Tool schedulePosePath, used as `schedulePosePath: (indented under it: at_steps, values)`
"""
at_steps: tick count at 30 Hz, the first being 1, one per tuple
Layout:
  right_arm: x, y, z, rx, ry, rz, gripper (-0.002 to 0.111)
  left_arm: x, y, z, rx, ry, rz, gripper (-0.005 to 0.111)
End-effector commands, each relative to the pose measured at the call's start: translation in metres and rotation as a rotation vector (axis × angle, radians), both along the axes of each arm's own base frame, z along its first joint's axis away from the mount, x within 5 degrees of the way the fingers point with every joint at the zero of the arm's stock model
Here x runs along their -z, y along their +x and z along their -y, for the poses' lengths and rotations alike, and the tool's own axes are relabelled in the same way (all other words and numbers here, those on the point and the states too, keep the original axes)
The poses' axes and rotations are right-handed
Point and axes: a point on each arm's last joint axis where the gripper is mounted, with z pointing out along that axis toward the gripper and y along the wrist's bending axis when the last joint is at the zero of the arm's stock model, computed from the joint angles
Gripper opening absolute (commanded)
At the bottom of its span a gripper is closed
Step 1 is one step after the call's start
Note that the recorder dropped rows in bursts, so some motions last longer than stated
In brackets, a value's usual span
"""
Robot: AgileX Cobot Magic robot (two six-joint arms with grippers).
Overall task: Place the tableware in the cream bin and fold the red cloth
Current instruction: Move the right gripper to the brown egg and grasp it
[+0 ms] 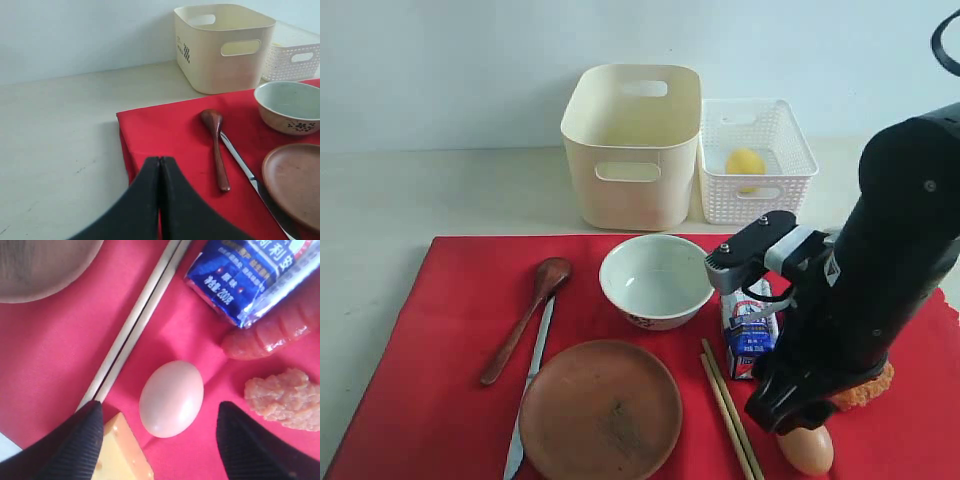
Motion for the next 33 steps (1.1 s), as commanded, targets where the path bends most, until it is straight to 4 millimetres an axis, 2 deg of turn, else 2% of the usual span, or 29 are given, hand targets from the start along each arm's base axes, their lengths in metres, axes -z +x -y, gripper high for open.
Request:
schedulePosePath:
  at_steps: [1,15,29,33]
  values:
    - [0.009,0.001,0.0,0.019,-0.027,-0.031,0.062,0.0,0.0,0.0,-0.004,-0.002,0.01,0.0]
    - [0.036,0.005,-0.003,0.073,-0.082,-0.112,0.062,0.0,0.0,0.0,-0.004,-0.002,0.01,0.0]
    - [0.053,0.01,-0.006,0.113,-0.094,-0.126,0.062,0.0,0.0,0.0,-0.004,-0.002,0.01,0.0]
    - [0.055,0.011,-0.007,0.122,-0.096,-0.126,0.055,0.0,0.0,0.0,-0.004,-0.002,0.01,0.0]
